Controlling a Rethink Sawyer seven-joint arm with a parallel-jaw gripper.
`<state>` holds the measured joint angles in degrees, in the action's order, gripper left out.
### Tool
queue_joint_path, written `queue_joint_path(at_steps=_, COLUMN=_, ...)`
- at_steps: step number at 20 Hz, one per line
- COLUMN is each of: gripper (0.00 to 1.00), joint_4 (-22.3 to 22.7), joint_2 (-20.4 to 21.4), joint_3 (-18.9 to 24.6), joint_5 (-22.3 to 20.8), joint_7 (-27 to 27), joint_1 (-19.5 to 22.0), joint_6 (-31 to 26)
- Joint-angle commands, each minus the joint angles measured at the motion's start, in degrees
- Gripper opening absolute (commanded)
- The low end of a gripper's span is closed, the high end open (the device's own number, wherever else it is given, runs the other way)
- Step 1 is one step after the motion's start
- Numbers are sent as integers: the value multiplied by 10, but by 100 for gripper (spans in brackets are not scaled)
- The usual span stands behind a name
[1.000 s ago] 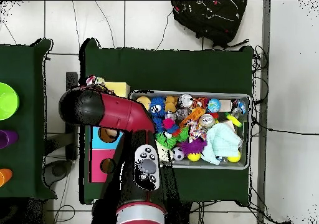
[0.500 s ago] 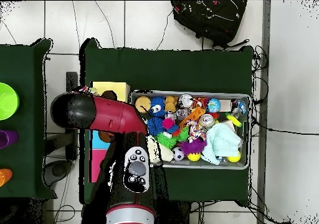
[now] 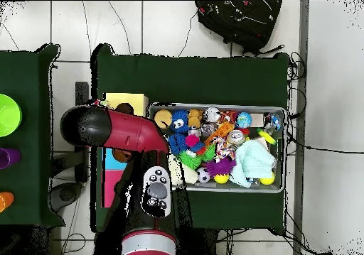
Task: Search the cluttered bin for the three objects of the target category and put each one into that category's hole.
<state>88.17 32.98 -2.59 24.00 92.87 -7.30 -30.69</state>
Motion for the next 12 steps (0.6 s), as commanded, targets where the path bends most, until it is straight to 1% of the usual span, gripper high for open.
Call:
queue_joint_path(at_steps=1, gripper=0, joint_4=68, joint_2=-29, joint_3=9, joint_5=16, joint_7=147, joint_1=20, joint_6=-43)
queue_joint_path(at_steps=8, gripper=0, joint_4=72, joint_2=-27, joint_3=9, joint_5=11, joint_7=136, joint_1=28, joint_6=-39)
queue_joint_path(at_steps=12, gripper=0, joint_4=82, joint_2=-17, joint_3=9, joint_5=9, joint_7=131, joint_1=31, joint_6=-44)
